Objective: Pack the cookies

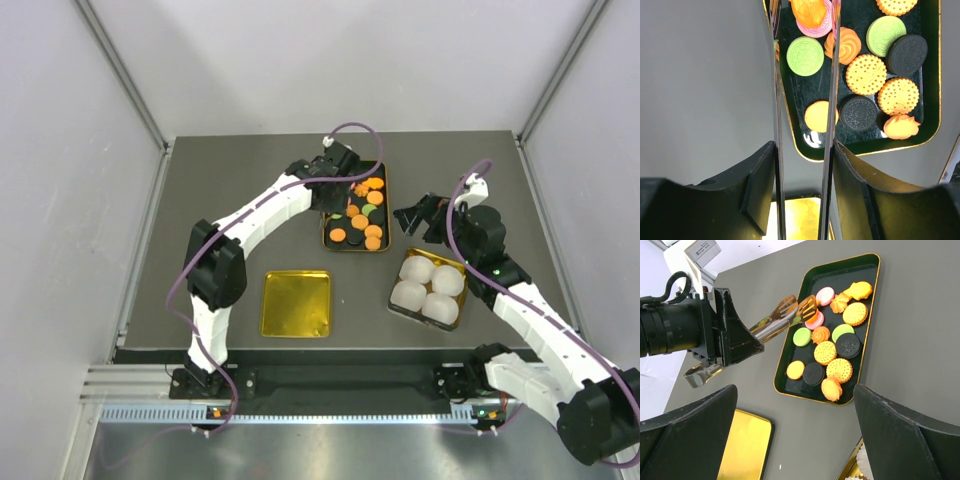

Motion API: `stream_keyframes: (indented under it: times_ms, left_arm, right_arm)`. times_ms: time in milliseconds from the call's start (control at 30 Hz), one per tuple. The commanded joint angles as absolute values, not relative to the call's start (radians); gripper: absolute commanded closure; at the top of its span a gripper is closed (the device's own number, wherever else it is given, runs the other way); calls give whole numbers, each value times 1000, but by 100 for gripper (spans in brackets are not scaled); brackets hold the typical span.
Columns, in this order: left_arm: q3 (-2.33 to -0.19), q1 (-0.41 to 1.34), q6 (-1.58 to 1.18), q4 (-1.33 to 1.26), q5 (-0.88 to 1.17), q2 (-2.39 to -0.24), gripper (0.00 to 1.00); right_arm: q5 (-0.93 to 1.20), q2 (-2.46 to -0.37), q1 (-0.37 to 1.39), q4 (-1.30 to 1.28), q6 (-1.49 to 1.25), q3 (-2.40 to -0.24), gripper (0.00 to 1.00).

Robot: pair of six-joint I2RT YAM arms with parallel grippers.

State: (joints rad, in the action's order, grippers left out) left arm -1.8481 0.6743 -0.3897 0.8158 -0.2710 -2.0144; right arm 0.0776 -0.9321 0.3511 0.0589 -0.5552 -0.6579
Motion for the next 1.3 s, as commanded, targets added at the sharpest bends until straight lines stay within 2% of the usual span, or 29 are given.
stream_keyframes:
  times_ms: [0,633,1267]
  left_arm:
    - [-1897,675,-382,790,-285,-2019,48]
    - [-1911,667,-385,773,-287,-2066,48]
    - [-1933,667,-359,785,-304,-2023,60]
  right_arm:
    - [89,-923,350,87,-560,-713,0]
    - [94,-933,350,87,-555,-713,0]
    - [100,-945,348,87,-557,-715,0]
